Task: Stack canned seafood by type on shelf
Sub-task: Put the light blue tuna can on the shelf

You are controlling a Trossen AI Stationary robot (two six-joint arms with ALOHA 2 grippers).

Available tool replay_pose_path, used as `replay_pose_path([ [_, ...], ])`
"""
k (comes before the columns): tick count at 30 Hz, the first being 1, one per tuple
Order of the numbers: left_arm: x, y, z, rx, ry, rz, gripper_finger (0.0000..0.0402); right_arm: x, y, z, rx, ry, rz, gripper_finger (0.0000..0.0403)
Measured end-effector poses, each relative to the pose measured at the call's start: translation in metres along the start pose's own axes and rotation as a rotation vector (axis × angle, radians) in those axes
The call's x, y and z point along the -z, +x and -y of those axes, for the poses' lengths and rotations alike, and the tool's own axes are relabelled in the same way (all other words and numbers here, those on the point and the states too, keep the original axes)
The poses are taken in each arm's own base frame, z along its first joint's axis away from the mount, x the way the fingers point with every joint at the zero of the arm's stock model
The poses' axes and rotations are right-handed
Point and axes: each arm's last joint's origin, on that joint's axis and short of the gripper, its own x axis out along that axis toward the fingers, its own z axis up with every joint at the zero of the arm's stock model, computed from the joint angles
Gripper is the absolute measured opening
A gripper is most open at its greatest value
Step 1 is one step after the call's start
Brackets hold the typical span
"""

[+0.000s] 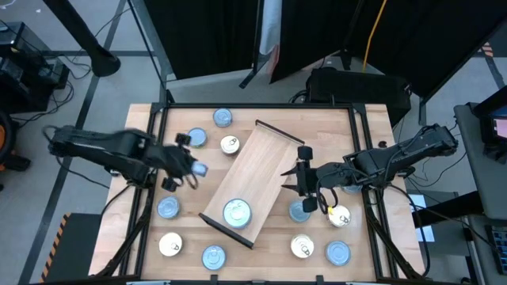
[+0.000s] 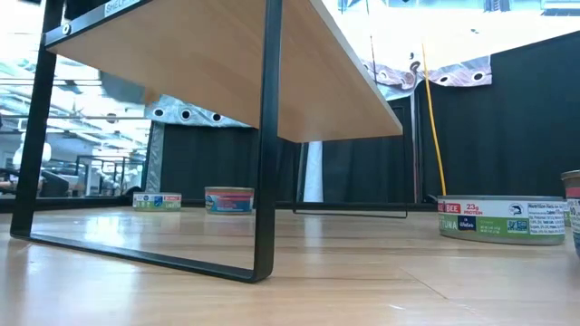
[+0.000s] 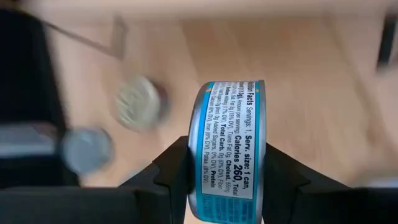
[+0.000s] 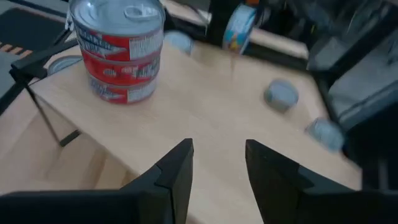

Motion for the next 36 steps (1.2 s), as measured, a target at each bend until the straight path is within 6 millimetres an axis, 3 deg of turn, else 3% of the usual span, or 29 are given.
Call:
replay_pose_path([
  [6, -0.028, -0.062, -0.025, -0.061, -0.109, 0.445, 0.0138, 0.003, 0.002, -0.001, 0.002, -0.062, 0.002, 0.0139],
  [11, -0.053, -0.069, -0.038, 0.016, -0.197, 0.686, 0.0138, 0.001, 0.000, -0.005, -0.017, -0.069, 0.014, 0.0139],
  [15, -0.073, -0.045, -0.045, 0.157, -0.255, 0.713, 0.0139, 0.001, -0.001, -0.008, -0.026, -0.074, 0.017, 0.0139],
  [20, -0.088, 0.002, -0.057, 0.311, -0.285, 0.629, 0.0139, 0.002, -0.001, -0.008, -0.028, -0.073, 0.009, 0.0139],
  [26, -0.096, 0.055, -0.078, 0.403, -0.368, 0.557, 0.0139, 0.004, -0.002, -0.009, -0.034, -0.076, -0.007, 0.0139],
  [31, -0.092, 0.086, -0.091, 0.541, -0.470, 0.502, 0.0140, 0.009, -0.002, -0.010, -0.038, -0.060, -0.056, 0.0139],
  [36, -0.092, 0.111, -0.091, 0.626, -0.488, 0.454, 0.0140, 0.011, -0.002, -0.010, -0.040, -0.058, -0.079, 0.0139],
])
